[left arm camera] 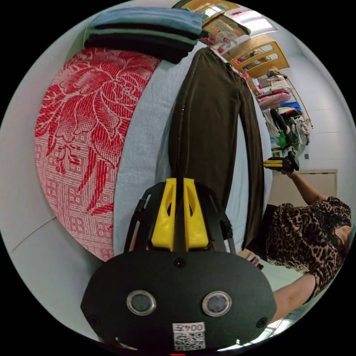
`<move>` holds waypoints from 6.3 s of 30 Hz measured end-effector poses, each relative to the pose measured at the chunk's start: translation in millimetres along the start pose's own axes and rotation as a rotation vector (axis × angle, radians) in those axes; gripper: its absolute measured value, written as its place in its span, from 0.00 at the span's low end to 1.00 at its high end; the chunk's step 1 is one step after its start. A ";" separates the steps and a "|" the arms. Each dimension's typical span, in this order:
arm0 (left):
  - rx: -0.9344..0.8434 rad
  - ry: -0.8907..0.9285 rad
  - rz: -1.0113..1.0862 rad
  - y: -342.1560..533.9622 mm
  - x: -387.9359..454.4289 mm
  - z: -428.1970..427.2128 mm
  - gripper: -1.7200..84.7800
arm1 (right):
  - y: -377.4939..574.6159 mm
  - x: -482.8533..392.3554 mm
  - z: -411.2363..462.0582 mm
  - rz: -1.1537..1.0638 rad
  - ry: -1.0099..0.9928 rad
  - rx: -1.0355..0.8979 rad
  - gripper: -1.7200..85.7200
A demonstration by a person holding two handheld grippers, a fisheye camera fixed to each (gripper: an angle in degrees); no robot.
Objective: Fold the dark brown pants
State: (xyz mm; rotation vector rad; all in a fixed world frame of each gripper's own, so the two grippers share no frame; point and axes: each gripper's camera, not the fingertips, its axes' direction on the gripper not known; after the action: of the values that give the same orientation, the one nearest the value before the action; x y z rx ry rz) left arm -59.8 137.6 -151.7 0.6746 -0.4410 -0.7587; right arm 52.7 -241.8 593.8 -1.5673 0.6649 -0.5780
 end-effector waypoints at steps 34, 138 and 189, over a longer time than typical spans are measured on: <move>0.552 -0.324 -0.276 179.3 166.8 196.0 0.05 | -407.8 170.6 -231.1 -0.492 0.368 0.341 0.16; 0.073 -0.298 -0.408 47.1 639.5 533.5 0.04 | -63.7 431.9 374.9 -0.028 -0.087 0.479 0.10; 0.674 -0.001 -0.002 431.4 452.8 347.0 0.02 | 115.7 -172.7 267.7 -0.530 -0.830 0.643 0.05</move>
State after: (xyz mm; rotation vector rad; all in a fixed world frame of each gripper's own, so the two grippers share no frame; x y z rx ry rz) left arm 238.5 -106.7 450.7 1.3022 -0.7070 -0.6057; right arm 109.8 62.2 455.2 -1.1897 -0.5410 -0.4023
